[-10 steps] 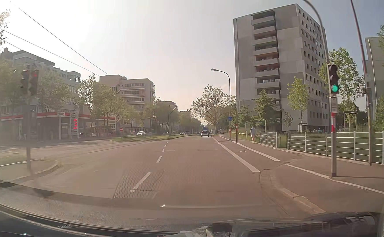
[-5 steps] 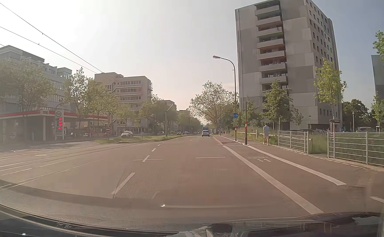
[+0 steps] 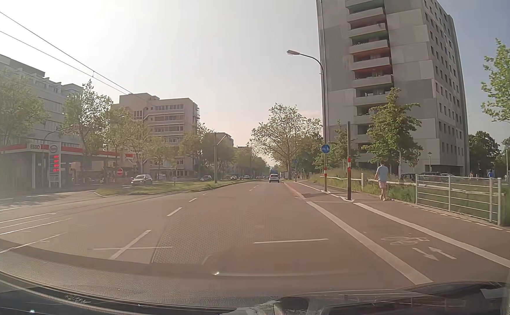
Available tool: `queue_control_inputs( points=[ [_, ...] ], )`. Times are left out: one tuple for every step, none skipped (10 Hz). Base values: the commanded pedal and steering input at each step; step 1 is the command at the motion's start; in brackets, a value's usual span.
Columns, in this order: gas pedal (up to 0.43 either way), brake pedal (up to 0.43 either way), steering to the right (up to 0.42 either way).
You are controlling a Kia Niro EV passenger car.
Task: Follow the waypoints while adhering to traffic rules and regulations
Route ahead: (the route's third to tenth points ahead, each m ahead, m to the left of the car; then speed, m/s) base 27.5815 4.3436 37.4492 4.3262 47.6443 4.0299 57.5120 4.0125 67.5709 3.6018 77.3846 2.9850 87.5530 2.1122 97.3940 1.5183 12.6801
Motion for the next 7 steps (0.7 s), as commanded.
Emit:
queue_control_inputs(
  points=[
    [0.138, 0.0, 0.004],
    [0.138, 0.0, 0.004],
    [0.118, 0.0, 0.003],
    [0.118, 0.0, 0.002],
    [0.11, 0.0, 0.002],
    [0.087, 0.0, 0.002],
    [0.087, 0.0, 0.002]
  ],
)
